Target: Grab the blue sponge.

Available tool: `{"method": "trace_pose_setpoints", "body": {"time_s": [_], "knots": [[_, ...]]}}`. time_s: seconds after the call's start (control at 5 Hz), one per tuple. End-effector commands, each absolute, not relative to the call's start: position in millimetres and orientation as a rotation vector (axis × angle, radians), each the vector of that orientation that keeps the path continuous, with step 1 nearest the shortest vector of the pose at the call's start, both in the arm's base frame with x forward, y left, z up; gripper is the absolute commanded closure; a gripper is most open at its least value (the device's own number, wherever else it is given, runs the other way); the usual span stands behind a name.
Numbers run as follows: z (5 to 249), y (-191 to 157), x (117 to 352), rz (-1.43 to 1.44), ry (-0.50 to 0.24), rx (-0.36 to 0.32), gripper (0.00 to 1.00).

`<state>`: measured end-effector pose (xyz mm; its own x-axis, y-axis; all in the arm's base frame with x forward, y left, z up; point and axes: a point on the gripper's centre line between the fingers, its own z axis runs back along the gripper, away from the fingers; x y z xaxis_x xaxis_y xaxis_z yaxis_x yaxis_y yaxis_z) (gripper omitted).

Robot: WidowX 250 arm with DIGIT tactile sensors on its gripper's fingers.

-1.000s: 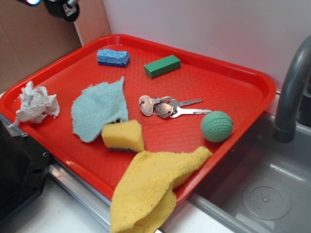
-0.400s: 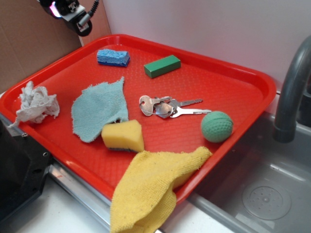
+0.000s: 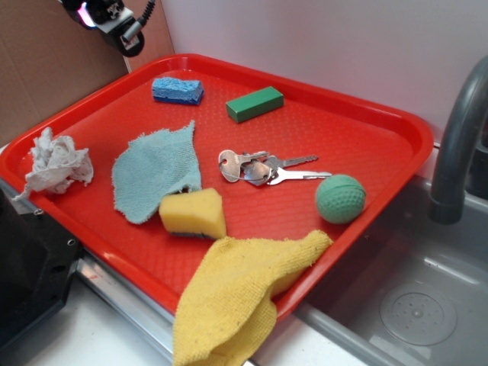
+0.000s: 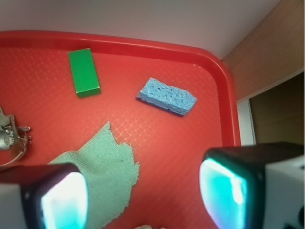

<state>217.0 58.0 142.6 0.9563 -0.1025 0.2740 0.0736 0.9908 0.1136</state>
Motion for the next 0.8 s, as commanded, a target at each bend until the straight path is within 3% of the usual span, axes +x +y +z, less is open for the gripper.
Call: {"method": "trace_pose_setpoints", "body": {"time_s": [0.0, 0.4, 0.6], "knots": [[120, 44, 271, -0.532, -0.265, -0.016, 0.00], [84, 61, 308, -0.770, -0.235, 0.023, 0.00], [70, 70, 306, -0.839, -0.245, 0.032, 0.00]]}}
